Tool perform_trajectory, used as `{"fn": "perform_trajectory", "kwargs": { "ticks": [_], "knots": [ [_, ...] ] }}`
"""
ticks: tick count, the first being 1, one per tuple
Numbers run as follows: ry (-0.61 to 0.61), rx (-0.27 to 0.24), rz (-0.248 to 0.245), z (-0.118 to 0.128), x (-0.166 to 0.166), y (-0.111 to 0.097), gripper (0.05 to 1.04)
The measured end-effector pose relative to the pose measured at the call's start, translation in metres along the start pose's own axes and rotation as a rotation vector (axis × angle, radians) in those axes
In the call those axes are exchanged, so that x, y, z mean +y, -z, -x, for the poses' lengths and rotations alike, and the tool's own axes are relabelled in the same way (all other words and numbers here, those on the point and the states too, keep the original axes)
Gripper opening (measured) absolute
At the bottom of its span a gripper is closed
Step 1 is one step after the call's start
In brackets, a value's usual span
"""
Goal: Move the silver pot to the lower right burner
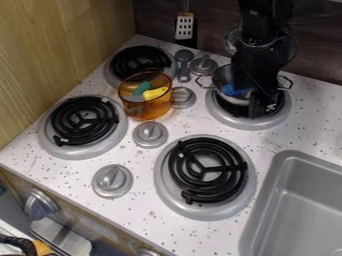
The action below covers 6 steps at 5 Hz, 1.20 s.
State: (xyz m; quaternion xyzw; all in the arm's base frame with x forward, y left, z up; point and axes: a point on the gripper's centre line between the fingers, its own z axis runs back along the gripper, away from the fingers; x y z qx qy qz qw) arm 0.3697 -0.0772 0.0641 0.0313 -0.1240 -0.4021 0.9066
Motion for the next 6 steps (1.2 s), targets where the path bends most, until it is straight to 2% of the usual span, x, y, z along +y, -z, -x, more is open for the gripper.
{"fn": "perform_trajectory", "kwargs": {
  "ticks": [1, 2, 3, 5, 6],
  "knots": [
    [0.055, -0.005, -0.025, -0.007, 0.004, -0.004, 0.999],
    [0.201, -0.003, -0.019, -0.014, -0.001, -0.002, 1.0],
    [0.258, 0.008, 0.004, -0.019, 0.0, 0.0, 1.0],
    [0.278, 0.009, 0.031, -0.024, 0.002, 0.011, 1.0],
    [0.265, -0.01, 0.024, -0.022, 0.005, 0.016, 1.0]
  ]
}}
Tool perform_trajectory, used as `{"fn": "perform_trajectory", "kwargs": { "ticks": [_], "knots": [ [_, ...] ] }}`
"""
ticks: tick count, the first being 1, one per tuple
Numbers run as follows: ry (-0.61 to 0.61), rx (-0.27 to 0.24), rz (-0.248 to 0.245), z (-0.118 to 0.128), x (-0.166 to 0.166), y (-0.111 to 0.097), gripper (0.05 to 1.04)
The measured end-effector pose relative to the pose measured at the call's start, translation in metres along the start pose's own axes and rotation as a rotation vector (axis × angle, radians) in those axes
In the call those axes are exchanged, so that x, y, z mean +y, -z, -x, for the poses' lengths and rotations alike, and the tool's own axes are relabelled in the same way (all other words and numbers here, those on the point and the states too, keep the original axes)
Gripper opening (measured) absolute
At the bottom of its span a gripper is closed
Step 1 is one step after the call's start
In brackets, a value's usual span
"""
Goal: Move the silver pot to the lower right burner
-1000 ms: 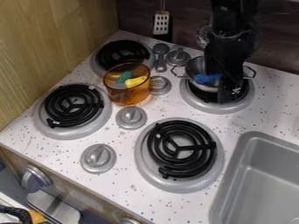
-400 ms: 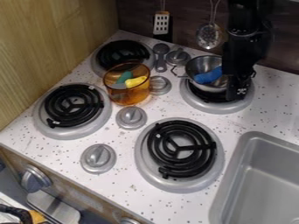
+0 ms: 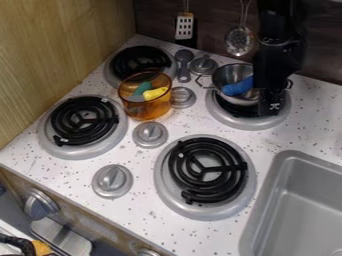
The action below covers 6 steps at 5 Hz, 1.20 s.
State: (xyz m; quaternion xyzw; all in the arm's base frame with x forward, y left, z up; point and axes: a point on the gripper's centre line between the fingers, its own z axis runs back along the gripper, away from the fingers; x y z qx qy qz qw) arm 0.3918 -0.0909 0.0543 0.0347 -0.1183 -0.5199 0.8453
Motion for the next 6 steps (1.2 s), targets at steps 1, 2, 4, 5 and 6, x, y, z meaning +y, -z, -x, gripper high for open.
{"fn": "perform_trajectory", "kwargs": {
  "ticks": [1, 2, 4, 5, 6],
  "knots": [
    [0.021, 0.016, -0.015, 0.003, 0.002, 0.007, 1.0],
    [0.016, 0.002, -0.041, 0.001, 0.006, 0.008, 1.0],
    [0.01, -0.005, -0.054, 0.002, 0.005, 0.015, 0.633],
    [-0.003, -0.012, -0.046, 0.005, 0.006, 0.022, 0.373],
    [-0.013, -0.024, -0.056, 0.007, 0.007, 0.024, 0.255]
  ]
}}
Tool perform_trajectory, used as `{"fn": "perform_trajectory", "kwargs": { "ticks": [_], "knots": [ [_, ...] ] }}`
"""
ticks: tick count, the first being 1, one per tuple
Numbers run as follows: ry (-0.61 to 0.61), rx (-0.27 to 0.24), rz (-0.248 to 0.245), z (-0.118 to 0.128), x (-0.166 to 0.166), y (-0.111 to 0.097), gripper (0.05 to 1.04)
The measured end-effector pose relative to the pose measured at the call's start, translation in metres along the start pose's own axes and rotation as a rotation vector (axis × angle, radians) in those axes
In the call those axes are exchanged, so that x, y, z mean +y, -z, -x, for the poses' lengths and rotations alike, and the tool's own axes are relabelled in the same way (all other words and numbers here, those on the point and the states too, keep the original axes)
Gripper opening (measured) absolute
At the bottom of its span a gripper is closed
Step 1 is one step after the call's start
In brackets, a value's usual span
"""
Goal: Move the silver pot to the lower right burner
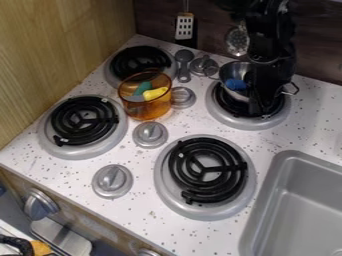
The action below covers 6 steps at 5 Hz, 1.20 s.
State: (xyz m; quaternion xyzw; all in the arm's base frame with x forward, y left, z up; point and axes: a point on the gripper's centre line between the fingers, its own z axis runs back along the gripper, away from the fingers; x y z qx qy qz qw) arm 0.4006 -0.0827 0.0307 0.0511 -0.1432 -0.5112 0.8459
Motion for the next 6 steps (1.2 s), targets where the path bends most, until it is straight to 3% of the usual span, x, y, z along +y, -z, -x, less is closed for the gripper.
{"fn": "perform_trajectory", "kwargs": {
  "ticks": [1, 2, 3, 5, 6],
  "knots": [
    [-0.004, -0.009, -0.016, 0.0, 0.002, 0.0, 0.138],
    [-0.006, 0.013, -0.036, 0.003, -0.003, -0.002, 0.089],
    [-0.053, 0.031, -0.063, 0.004, -0.013, -0.011, 0.085],
    [-0.195, 0.059, -0.055, 0.006, -0.034, -0.027, 0.084],
    [-0.279, 0.076, -0.085, 0.009, -0.05, -0.035, 0.077]
  ]
}}
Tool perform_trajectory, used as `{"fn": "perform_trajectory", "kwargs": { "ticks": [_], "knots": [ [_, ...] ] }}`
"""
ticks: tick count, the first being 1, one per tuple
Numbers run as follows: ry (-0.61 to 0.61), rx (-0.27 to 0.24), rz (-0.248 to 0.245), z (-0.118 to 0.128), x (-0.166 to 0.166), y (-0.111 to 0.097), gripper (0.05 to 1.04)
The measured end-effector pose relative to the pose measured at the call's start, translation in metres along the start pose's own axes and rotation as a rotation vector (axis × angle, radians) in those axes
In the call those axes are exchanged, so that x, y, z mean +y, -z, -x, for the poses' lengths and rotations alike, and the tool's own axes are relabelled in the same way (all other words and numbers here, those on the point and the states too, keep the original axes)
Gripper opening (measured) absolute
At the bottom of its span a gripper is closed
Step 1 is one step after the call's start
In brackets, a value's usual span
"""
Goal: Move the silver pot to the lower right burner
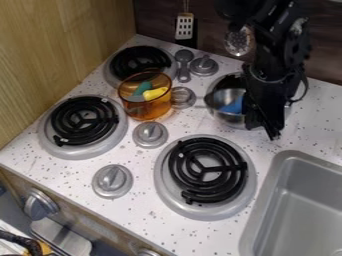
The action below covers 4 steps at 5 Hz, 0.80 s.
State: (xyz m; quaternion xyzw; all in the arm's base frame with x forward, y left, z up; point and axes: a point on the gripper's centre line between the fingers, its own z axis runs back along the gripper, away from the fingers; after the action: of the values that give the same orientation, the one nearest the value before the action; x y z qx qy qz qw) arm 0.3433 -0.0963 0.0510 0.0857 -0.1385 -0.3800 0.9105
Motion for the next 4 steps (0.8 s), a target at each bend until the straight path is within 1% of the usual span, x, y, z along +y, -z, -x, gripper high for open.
{"fn": "perform_trajectory", "kwargs": {
  "ticks": [1, 2, 3, 4],
  "knots": [
    [-0.052, 0.003, -0.048, 0.007, -0.009, -0.003, 0.068],
    [-0.103, -0.002, -0.079, 0.011, -0.015, -0.006, 0.068],
    [-0.166, 0.015, -0.124, 0.013, -0.028, -0.012, 0.068],
    [-0.216, 0.033, -0.188, 0.016, -0.036, -0.023, 0.068]
  ]
}}
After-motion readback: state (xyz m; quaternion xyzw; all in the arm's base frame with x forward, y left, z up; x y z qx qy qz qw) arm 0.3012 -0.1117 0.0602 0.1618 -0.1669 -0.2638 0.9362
